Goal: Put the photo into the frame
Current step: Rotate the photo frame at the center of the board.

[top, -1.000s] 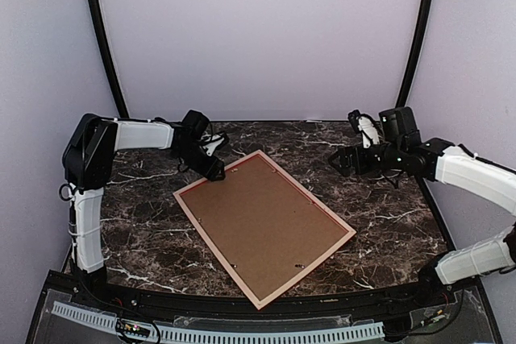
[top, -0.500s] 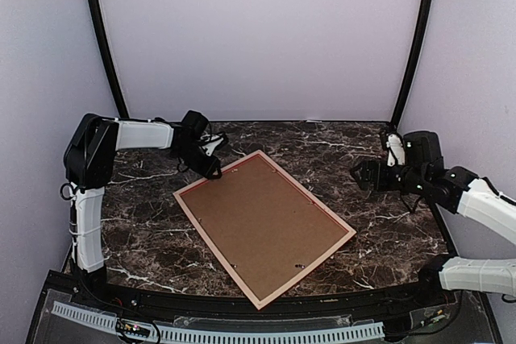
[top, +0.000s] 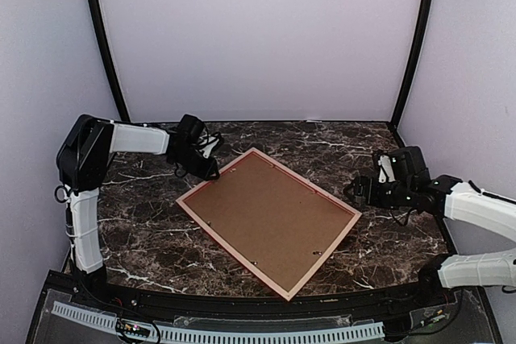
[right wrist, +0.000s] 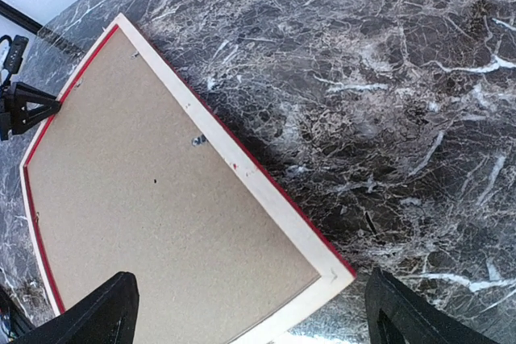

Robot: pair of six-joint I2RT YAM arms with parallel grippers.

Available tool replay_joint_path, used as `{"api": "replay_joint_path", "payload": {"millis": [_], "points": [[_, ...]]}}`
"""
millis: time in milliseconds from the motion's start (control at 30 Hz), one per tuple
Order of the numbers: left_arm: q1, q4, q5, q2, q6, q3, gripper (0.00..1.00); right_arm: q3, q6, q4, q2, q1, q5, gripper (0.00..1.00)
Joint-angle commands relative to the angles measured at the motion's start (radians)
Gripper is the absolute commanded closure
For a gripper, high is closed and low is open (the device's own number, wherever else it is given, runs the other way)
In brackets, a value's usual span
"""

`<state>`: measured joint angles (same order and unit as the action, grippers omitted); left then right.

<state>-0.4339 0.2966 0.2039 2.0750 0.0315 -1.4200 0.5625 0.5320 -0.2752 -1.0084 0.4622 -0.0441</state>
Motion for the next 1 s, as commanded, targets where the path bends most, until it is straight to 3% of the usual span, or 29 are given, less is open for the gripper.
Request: {"api": "replay_joint_path", "payload": {"millis": [0, 300, 567, 767, 967], "points": [[0.020, 0.044, -0.078, -0.042, -0.138, 0.116, 0.85, -0.025, 0.068, 0.055, -0.028, 0.007, 0.020, 0.01], [0.019, -0.134, -0.049, -0.226, -0.342, 0.435, 0.76, -0.064, 0.138, 0.140, -0.159, 0.049, 0.017, 0.04], [0.017, -0.273, 0.015, -0.367, -0.456, 0.650, 0.70, -0.050, 0.144, 0.191, -0.288, 0.088, 0.012, 0.18], [-0.007, -0.265, 0.042, -0.480, -0.472, 0.760, 0.62, -0.020, 0.126, 0.237, -0.386, 0.099, -0.022, 0.28], [-0.129, -0.184, 0.010, -0.549, -0.491, 0.797, 0.57, 0.045, 0.057, 0.240, -0.456, 0.099, -0.019, 0.37]]}}
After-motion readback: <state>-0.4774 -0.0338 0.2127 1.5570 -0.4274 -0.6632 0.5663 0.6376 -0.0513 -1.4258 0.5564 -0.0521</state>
